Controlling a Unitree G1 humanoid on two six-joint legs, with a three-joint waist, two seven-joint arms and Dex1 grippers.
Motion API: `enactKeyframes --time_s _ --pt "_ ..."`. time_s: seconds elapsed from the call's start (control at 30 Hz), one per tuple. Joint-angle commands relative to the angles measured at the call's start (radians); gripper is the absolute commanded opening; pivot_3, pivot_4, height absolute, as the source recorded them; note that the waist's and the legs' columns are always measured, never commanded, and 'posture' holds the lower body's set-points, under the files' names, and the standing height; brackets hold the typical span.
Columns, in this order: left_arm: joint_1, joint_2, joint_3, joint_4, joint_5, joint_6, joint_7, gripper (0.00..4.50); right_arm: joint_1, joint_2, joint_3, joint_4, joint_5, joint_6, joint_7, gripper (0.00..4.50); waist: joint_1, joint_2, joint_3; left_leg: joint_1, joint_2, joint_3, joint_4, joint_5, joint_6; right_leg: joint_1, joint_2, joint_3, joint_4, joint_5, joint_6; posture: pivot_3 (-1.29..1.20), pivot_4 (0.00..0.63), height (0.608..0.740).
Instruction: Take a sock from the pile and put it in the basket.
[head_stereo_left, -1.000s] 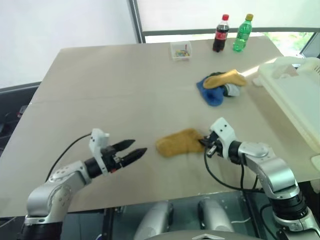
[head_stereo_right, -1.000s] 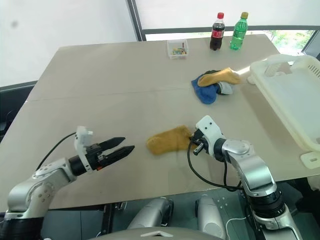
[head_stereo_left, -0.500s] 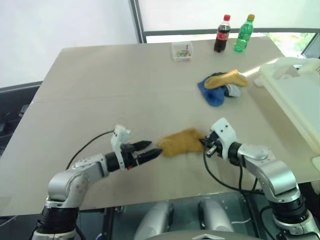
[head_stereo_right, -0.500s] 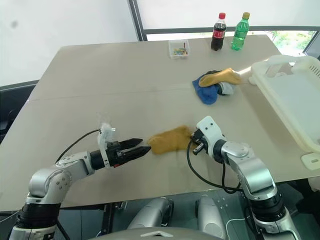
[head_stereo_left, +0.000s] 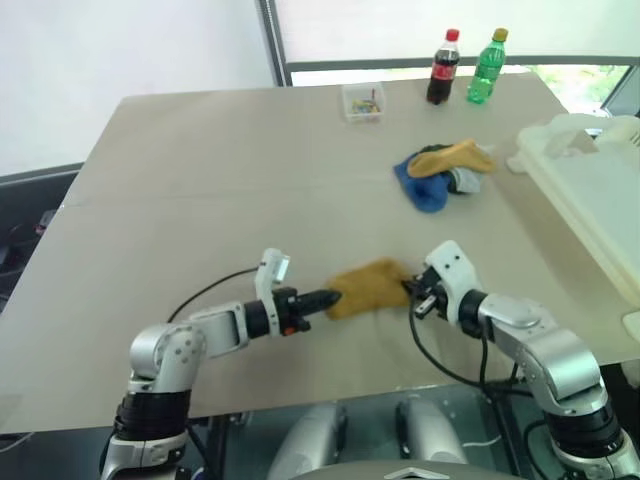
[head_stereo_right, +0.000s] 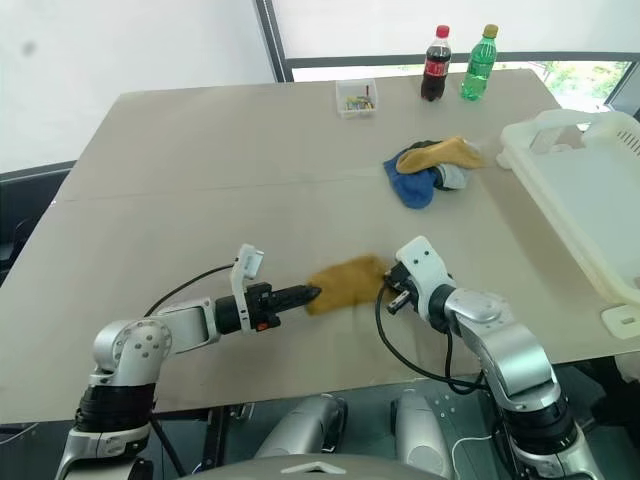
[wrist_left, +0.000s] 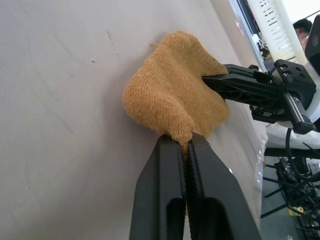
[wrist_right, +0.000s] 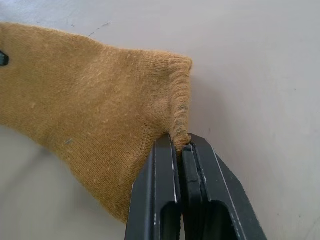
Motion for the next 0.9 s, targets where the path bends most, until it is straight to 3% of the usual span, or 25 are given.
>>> enactKeyframes --time_s 0.03,0.17,0.3,0.53,0.57,0.6,0.7,0.83,0.9 --pt "0.03 0.077 0.07 -0.07 -0.058 0.034 -0.034 0.09 0.065 -0.044 -0.062 -0.126 0.067 0.0 0.039 0.0 0.0 0.0 0.0 0.0 0.0 0.0 0.0 0.0 0.0 0.0 0.0 0.0 0.0 0.0 0.0 0.0 0.15 0.74" --pt "0.056 0.133 0.058 -0.096 -0.021 -0.008 -0.053 0.09 0.129 -0.075 -0.064 -0.153 0.081 -0.035 0.033 0.0 0.001 0.0 0.0 0.0 0.0 0.0 0.0 0.0 0.0 0.0 0.0 0.0 0.0 0.0 0.0 0.0 0.15 0.74" --pt "0.06 0.139 -0.011 -0.098 0.075 -0.071 -0.03 0.09 0.143 -0.079 -0.02 -0.101 0.028 -0.102 -0.014 0.0 0.003 0.0 0.0 0.001 0.0 0.001 0.0 0.0 0.0 0.001 0.0 0.0 0.0 0.0 0.0 0.0 0.15 0.74" --pt "0.054 0.134 -0.052 -0.103 0.11 -0.112 -0.05 0.09 0.126 -0.089 0.042 0.009 -0.035 -0.21 -0.035 0.0 0.002 -0.001 0.0 0.001 0.0 0.001 0.0 0.0 0.0 0.001 0.0 0.0 0.0 0.0 0.0 0.0 0.15 0.74" --pt "0.052 0.127 -0.05 -0.102 0.108 -0.112 -0.045 0.0 0.125 -0.084 0.039 0.015 -0.028 -0.214 -0.035 0.68 0.002 -0.001 -0.001 0.001 0.0 0.001 0.0 0.0 0.0 0.001 0.0 0.0 0.0 0.0 0.0 0.0 0.15 0.74" --pt "0.05 0.122 -0.049 -0.102 0.1 -0.107 -0.045 0.0 0.124 -0.082 0.039 0.02 -0.022 -0.22 -0.028 0.98 0.001 -0.002 -0.001 0.001 0.0 0.001 0.0 0.0 0.0 0.001 0.0 0.0 0.0 0.0 0.0 0.0 0.15 0.74" --pt "0.046 0.11 -0.039 -0.113 0.083 -0.095 -0.034 1.03 0.126 -0.085 0.032 0.005 -0.001 -0.219 -0.01 2.41 0.001 -0.002 -0.001 0.002 0.0 0.0 0.0 0.0 0.0 0.002 0.0 0.0 0.0 0.0 0.0 0.0 0.15 0.74" --pt "0.05 0.104 -0.018 -0.132 0.113 -0.116 0.02 2.92 0.139 -0.072 -0.013 -0.029 0.032 -0.211 -0.015 4.26 0.001 -0.002 -0.001 0.001 0.0 0.0 0.0 0.0 0.0 0.002 0.0 0.0 0.0 0.0 0.0 0.0 0.15 0.74" --pt "0.056 0.112 0.015 -0.156 0.094 -0.112 0.027 3.83 0.151 -0.071 -0.057 -0.062 0.084 -0.198 0.007 4.28 0.001 -0.002 -0.001 0.001 0.0 0.0 0.0 0.0 0.0 0.002 0.0 0.0 0.0 0.0 0.0 0.0 0.15 0.74"
